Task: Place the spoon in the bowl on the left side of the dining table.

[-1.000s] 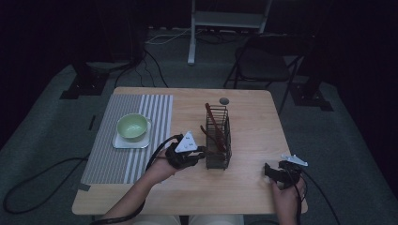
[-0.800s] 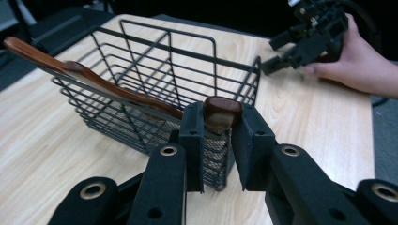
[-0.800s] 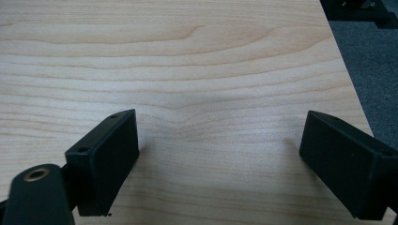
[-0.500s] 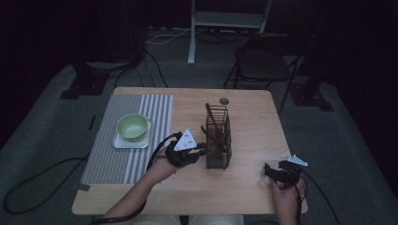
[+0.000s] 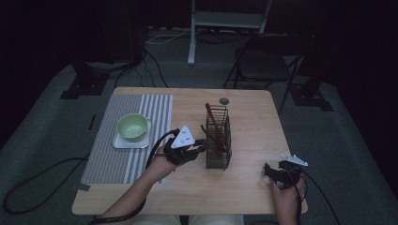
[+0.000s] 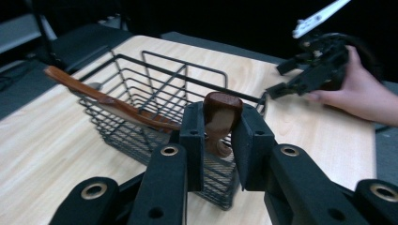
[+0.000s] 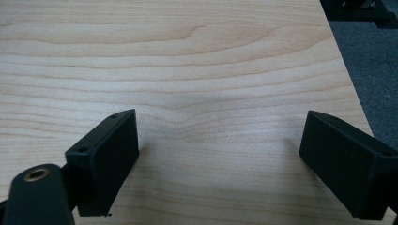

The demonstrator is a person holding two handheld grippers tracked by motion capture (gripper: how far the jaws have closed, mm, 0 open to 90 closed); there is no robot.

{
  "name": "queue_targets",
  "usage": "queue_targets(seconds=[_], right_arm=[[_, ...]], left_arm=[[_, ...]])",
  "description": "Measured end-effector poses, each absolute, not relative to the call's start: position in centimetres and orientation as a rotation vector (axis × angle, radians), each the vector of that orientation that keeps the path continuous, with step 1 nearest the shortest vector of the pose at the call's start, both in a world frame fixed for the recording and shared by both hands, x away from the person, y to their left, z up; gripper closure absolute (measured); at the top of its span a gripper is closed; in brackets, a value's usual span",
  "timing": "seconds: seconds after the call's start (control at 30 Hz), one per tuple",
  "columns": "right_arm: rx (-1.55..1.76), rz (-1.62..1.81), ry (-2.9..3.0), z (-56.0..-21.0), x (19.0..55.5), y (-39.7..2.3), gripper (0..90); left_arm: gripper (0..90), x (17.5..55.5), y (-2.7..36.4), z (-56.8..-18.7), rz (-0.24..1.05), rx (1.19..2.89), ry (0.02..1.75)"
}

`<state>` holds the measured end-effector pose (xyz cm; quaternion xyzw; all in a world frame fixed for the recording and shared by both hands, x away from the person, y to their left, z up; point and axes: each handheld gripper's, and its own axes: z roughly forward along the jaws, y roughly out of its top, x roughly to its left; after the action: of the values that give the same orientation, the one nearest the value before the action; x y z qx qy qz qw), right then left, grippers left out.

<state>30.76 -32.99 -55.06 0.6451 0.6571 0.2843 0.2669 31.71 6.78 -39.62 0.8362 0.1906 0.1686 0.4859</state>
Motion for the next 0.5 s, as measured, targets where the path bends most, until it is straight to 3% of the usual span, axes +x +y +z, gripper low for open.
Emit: queue_targets(seconds=[0.5], right_arm=[[1.742,0.768,1.773,-55.1,30.8,-33.0,11.4]], left_arm=[[75.2,30.7,7.8,-37.6,0.444,2.004,0.448]])
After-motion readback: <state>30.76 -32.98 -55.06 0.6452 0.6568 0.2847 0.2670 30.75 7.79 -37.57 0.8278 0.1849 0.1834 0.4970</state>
